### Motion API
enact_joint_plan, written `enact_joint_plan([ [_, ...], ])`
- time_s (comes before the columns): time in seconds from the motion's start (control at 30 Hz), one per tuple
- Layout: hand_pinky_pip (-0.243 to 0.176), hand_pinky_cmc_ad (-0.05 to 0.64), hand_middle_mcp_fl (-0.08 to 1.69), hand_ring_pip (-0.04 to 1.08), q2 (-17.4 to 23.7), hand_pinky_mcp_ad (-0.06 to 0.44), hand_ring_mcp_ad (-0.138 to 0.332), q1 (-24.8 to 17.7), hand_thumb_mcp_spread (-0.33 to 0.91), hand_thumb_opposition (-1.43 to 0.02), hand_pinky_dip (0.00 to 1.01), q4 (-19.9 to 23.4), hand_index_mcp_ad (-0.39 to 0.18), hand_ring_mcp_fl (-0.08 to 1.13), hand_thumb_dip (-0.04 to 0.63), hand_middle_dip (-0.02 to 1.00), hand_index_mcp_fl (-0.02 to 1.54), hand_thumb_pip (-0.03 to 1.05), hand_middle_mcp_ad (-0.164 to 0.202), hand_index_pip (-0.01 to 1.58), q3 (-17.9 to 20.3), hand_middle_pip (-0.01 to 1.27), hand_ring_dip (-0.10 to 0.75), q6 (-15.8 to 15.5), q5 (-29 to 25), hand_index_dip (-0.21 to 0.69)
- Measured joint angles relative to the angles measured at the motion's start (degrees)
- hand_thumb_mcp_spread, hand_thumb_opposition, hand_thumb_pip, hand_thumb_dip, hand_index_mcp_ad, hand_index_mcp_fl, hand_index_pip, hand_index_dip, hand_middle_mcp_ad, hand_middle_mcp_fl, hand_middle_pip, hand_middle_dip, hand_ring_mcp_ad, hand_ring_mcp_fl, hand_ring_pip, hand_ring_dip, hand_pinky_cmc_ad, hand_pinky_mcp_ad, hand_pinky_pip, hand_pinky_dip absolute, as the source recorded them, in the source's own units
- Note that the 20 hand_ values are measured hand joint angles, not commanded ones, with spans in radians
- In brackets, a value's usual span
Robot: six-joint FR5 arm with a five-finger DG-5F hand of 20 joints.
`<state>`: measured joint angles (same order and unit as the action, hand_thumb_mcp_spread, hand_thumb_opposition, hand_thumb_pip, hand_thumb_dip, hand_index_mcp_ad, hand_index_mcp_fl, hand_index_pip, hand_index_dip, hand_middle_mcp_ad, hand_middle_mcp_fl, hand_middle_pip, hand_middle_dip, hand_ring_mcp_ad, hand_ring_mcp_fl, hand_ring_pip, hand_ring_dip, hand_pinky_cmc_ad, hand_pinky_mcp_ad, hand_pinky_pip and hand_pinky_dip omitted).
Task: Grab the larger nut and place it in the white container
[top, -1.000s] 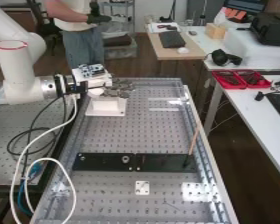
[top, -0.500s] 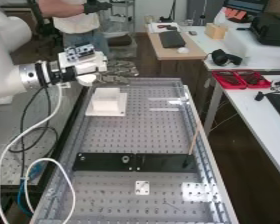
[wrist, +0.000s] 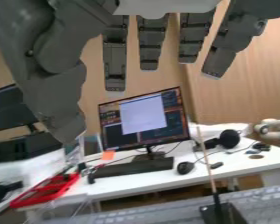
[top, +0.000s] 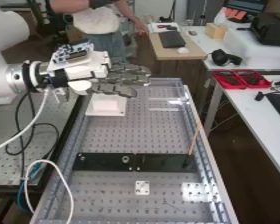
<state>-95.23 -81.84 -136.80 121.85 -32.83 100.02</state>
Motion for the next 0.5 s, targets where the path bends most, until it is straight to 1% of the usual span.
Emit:
enact_joint_plan([
  [0.07,-0.075,0.323,0.04,0.09,-0.21,0.209,0.159,-0.1,0.3,-0.8,0.48,0.58,-0.115,0.0,0.232,0.25,0.0,0.67,0.037,0.89,-0.96,0.13,0.103,-0.68,-4.17,0.031],
  [0.17,-0.075,0.323,0.04,0.09,-0.65,0.213,0.159,-0.3,0.31,-0.8,0.48,1.21,-0.113,0.0,0.232,0.25,0.01,0.67,0.037,0.87,-2.61,0.13,0.103,-2.12,-8.51,0.031],
  [0.3,-0.075,0.323,0.04,0.09,-1.39,0.213,0.159,-0.4,0.3,-0.81,0.48,0.55,-0.117,0.0,0.22,0.25,0.01,0.65,0.037,0.82,-4.85,0.13,0.103,-3.15,-10.76,0.035],
  [0.33,-0.075,0.323,0.04,0.09,-1.67,0.225,0.159,-0.37,0.31,-0.79,0.48,-0.15,-0.117,0.0,0.223,0.25,0.01,0.65,0.037,0.8,-5.75,0.13,0.103,-3.24,-11.25,0.019],
  [0.37,-0.075,0.323,0.04,0.09,-1.91,0.232,0.159,-0.29,0.28,-0.79,0.47,-0.99,-0.117,0.0,0.22,0.25,0.01,0.65,0.037,0.79,-6.59,0.13,0.103,-3.25,-11.56,0.016],
  [0.4,-0.075,0.323,0.04,0.09,-2.06,0.229,0.159,-0.22,0.29,-0.79,0.49,-1.59,-0.117,0.0,0.216,0.25,0.01,0.65,0.037,0.77,-7.11,0.13,0.103,-3.25,-11.69,0.019],
  [0.43,-0.075,0.326,0.04,0.09,-2.28,0.234,0.159,-0.08,0.27,-0.78,0.5,-2.58,-0.117,0.0,0.204,0.25,0.01,0.65,0.035,0.74,-7.98,0.13,0.103,-3.21,-11.88,0.016],
  [0.47,-0.075,0.326,0.05,0.09,-2.49,0.248,0.159,0.07,0.27,-0.77,0.51,-3.73,-0.117,0.0,0.204,0.25,0.01,0.65,0.035,0.72,-8.91,0.13,0.103,-3.14,-12.08,0.01],
  [0.5,-0.073,0.326,0.05,0.09,-2.62,0.25,0.159,0.13,0.26,-0.77,0.51,-4.39,-0.117,0.0,0.204,0.25,0.01,0.65,0.035,0.7,-9.45,0.13,0.103,-3.13,-12.23,0.009],
])
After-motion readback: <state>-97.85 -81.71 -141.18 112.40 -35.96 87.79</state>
